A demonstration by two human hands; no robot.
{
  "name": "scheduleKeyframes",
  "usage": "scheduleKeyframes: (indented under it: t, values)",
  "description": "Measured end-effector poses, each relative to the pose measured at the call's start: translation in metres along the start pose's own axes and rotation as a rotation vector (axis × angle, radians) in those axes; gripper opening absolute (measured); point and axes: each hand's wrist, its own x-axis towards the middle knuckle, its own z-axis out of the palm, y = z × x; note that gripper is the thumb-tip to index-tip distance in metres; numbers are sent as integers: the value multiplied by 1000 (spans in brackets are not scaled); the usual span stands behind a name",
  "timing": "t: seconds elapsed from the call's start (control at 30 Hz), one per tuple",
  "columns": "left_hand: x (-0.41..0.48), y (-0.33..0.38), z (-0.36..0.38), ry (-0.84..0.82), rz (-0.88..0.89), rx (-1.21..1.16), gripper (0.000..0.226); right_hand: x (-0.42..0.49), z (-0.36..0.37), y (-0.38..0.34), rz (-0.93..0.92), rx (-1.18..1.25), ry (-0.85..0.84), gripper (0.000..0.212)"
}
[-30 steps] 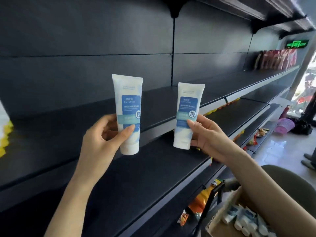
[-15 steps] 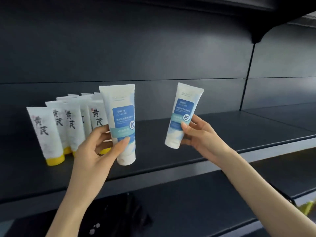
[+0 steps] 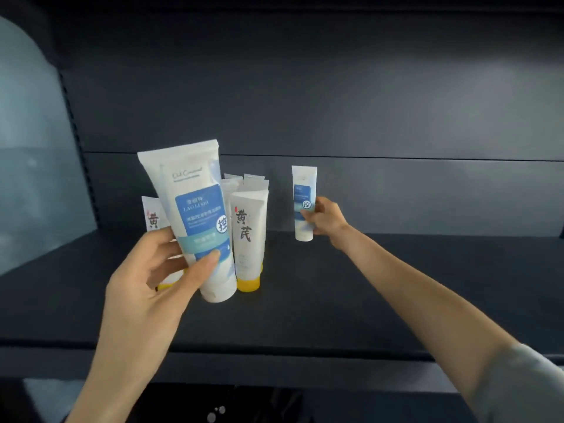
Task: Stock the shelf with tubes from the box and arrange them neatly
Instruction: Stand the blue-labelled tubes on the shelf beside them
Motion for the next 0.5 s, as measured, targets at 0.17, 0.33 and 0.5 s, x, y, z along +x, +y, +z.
scheduleKeyframes:
  t: [0.17, 0.33, 0.5]
  values:
    - [13, -25, -20, 30, -10, 139, 51, 39, 25, 26, 36, -55, 38, 28]
    - [16, -37, -27, 54, -34, 196, 57, 54, 41, 40, -38, -119, 57, 33]
    - [12, -26, -12, 80, -34, 142, 52, 60, 42, 43, -76, -199, 119, 36]
